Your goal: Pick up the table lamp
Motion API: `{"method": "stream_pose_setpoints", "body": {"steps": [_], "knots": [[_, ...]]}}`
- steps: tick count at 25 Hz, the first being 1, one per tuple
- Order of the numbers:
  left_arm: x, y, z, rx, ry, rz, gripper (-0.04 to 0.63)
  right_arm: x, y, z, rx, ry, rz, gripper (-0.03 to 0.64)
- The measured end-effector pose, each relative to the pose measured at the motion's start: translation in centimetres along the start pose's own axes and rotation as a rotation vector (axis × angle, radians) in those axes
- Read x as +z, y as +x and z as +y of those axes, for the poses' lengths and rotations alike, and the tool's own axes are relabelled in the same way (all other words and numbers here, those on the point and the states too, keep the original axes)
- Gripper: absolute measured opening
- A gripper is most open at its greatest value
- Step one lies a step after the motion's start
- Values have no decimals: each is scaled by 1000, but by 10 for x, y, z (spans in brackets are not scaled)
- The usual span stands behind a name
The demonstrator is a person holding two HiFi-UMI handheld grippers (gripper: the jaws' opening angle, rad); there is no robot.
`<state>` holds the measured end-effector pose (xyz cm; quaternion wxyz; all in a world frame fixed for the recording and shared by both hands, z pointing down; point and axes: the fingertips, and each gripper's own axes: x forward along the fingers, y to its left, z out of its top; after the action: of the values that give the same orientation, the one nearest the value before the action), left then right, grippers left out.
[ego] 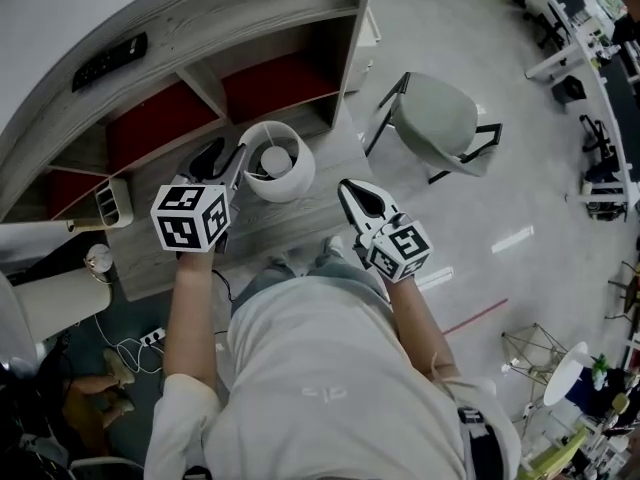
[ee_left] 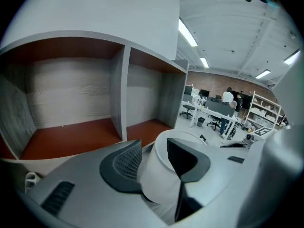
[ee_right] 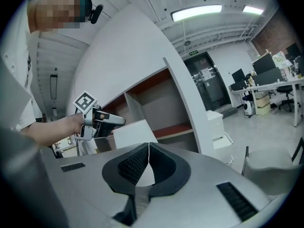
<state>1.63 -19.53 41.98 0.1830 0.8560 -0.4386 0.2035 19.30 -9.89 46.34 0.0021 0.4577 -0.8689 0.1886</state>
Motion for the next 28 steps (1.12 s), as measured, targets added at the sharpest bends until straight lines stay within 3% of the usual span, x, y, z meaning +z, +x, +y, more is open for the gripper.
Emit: {"method": "stream_pose_setpoints", "body": {"steps": [13,21,28], "knots": [[-17,42,2,109,43,163,190,7,7,-31,72,14,22,31],[-22,40,3,77,-5,163,101,5,12,-37,82,20,28,31],[-33,21,25,122,48,179,60,-2,23,-27,90,22,39,32]]}}
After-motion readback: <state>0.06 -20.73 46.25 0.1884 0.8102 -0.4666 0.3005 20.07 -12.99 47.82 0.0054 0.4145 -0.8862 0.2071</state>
